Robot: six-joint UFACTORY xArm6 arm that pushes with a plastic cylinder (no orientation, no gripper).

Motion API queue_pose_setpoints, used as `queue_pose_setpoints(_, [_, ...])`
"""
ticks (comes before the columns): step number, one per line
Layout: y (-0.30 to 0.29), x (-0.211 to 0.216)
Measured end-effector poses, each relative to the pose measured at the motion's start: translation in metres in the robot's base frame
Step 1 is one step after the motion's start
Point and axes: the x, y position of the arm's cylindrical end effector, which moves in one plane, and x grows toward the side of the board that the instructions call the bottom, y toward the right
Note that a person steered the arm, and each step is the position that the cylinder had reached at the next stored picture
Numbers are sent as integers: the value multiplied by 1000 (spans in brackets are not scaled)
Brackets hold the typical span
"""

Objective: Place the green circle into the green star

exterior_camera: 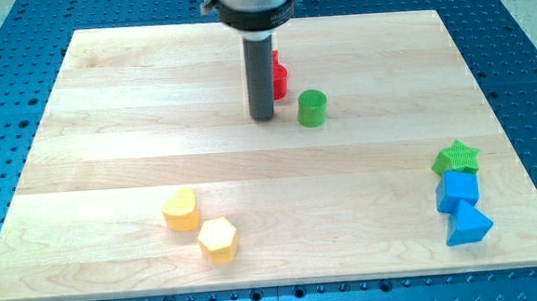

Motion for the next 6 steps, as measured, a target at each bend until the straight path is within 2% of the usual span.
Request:
queue_pose_setpoints(2, [170, 43])
queue_pose_setpoints(3, [151, 46])
queue_pose_setpoints(4, [153, 80])
queue_pose_setpoints(6, [167, 73])
